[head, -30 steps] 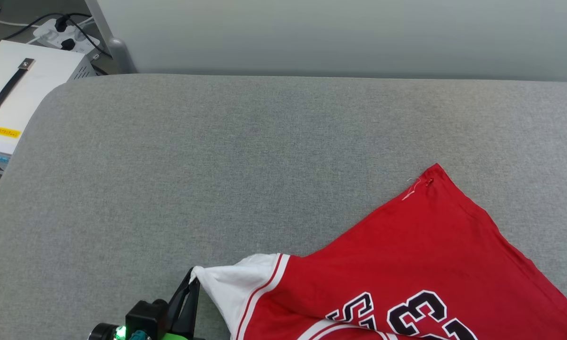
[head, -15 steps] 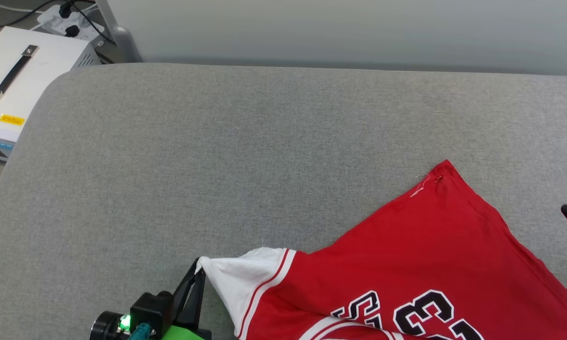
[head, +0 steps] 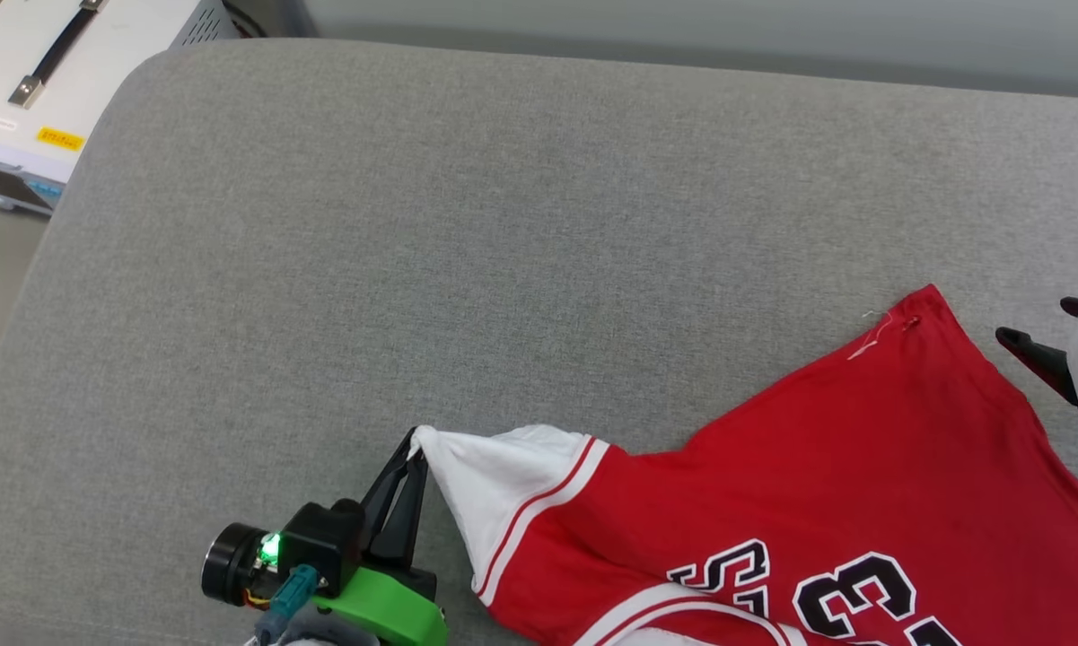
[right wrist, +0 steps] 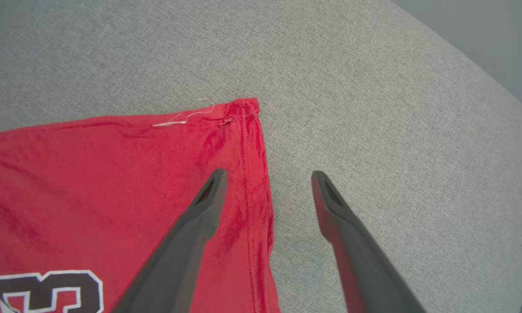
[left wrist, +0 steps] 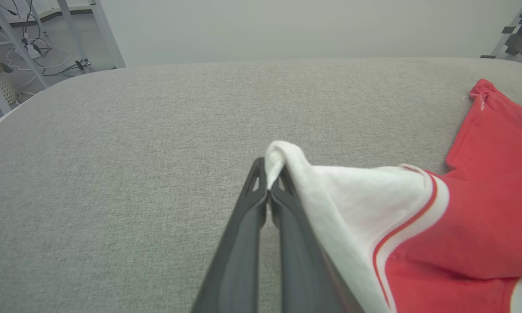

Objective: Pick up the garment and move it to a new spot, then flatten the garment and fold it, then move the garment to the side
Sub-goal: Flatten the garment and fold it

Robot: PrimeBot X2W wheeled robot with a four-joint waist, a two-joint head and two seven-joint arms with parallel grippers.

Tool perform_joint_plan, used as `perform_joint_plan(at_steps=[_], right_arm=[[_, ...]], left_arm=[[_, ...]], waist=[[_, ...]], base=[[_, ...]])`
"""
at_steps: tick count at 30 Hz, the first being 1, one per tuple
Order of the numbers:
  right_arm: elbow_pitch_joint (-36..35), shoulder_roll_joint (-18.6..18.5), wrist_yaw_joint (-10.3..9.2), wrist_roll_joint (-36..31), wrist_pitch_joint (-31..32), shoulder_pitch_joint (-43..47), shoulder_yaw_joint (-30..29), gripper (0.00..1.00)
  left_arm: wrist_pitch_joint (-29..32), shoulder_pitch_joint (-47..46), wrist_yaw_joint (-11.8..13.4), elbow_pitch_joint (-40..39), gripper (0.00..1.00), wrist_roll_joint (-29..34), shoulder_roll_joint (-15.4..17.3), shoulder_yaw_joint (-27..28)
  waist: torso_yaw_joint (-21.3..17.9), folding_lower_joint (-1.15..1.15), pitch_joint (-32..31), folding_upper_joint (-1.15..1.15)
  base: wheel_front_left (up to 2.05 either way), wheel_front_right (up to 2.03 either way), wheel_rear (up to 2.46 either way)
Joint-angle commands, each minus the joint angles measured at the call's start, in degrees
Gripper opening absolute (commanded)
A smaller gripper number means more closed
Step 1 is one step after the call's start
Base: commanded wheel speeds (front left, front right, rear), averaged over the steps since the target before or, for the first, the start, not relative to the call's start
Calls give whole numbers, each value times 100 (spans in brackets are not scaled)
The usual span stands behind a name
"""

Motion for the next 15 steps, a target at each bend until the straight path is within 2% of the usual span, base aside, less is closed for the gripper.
perform_joint_plan(at_steps=[1, 4, 9, 12, 15], right_arm=[[211, 81, -4, -47, 82, -243, 176, 100], [703, 217, -4, -113, 141, -639, 559, 100], [1464, 452, -4, -129, -121, -1098, 1109, 100], [1957, 582, -4, -74, -347, -1235, 1331, 100], [2321, 601, -4, -46, -389, -1224, 1798, 100]], left_arm=[[-34, -141, -39, -40, 0, 65, -46, -19], [-34, -223, -52, -54, 0, 84, -83, -54], [-34, -344, -75, -46, 0, 102, -152, -118], [-34, -388, -83, -37, 0, 108, -187, -133], [-34, -436, -96, -3, 0, 111, -217, -159]], waist=[[174, 0, 207, 0], [246, 0, 311, 0], [368, 0, 479, 0], [407, 0, 546, 0], [451, 0, 580, 0]], base=[[0, 0, 0], [0, 0, 0], [0, 0, 0], [0, 0, 0], [0, 0, 0]])
